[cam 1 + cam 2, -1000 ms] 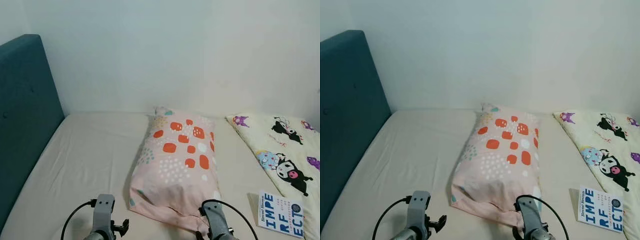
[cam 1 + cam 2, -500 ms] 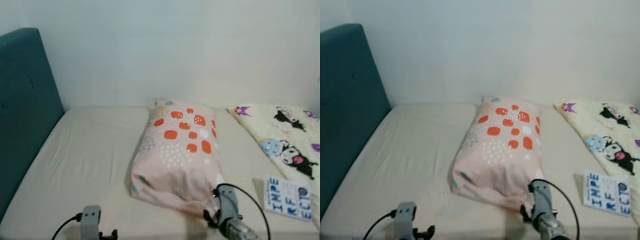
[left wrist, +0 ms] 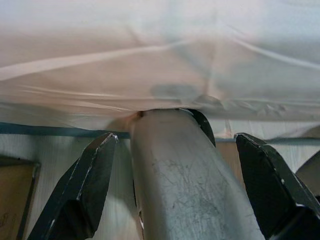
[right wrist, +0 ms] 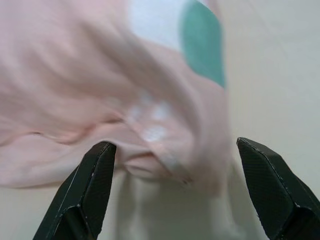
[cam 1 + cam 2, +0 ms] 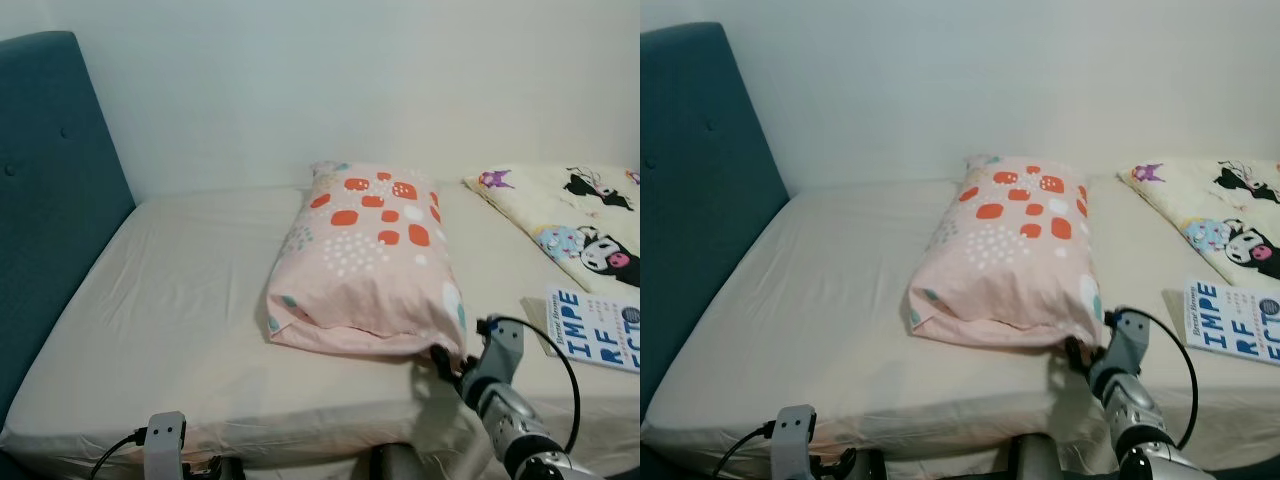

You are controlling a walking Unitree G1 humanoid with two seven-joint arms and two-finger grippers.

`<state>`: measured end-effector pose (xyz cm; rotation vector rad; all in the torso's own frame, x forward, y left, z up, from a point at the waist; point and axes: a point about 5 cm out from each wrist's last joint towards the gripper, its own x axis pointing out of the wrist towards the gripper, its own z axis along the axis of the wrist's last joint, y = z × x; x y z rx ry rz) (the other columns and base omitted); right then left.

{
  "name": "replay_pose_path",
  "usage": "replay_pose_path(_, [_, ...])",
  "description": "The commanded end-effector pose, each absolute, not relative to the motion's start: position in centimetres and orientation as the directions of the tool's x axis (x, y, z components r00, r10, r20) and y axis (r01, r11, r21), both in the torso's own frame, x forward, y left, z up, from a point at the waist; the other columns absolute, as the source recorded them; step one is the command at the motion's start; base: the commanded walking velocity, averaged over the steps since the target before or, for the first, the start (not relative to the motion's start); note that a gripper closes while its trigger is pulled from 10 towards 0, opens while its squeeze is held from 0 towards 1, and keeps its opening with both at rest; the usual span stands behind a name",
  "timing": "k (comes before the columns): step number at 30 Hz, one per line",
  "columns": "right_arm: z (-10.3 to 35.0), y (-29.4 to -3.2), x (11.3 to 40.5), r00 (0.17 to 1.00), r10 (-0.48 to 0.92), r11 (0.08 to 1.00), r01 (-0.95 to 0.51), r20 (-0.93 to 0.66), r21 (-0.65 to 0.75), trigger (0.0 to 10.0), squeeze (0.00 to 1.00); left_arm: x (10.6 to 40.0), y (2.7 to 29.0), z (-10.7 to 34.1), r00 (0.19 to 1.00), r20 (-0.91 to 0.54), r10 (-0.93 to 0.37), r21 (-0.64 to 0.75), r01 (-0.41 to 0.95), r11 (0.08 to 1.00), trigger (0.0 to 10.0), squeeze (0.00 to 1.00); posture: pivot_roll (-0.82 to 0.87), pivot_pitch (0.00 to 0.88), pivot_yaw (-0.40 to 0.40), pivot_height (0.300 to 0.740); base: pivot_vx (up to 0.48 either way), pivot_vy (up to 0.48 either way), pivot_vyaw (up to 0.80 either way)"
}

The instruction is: Clean up the room

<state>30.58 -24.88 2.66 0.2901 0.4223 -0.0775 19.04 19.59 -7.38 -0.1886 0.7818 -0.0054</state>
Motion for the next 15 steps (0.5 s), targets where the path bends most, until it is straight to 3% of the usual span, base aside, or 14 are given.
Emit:
replay_pose_path(1, [3.7, -24.7, 31.3, 0.934, 0.013, 0.955, 0.094, -0.358, 0.28, 10.0, 0.0, 18.4, 19.7, -7.7, 0.686, -0.722, -0.089, -0.173, -0.054, 0.983, 10.0, 0.0, -0.04, 0.013, -0.041, 0.528, 0.0, 0.0, 0.0])
replay_pose_path(8, [5.6, -24.1, 32.4, 0.969, 0.143, 0.927, -0.06, -0.2, 0.371, 10.0, 0.0, 19.2, 19.7, -7.3, 0.707, -0.698, -0.111, -0.178, -0.021, 0.984, 10.0, 0.0, -0.04, 0.03, -0.027, 0.528, 0.0, 0.0, 0.0])
replay_pose_path(9, [7.0, -25.1, 32.7, 0.988, 0.122, 0.903, -0.069, -0.099, 0.425, 10.0, 0.0, 19.1, 19.6, -7.3, 0.709, -0.694, -0.126, -0.181, -0.002, 0.984, 10.0, 0.0, -0.04, 0.047, -0.016, 0.528, 0.0, 0.0, 0.0])
replay_pose_path(15, [8.1, -28.0, 32.4, 0.999, -0.022, 0.876, 0.037, -0.035, 0.481, 10.0, 0.0, 18.9, 19.7, -7.3, 0.712, -0.688, -0.142, -0.183, 0.019, 0.983, 10.0, 0.0, -0.03, 0.078, 0.0, 0.528, 0.0, 0.0, 0.0])
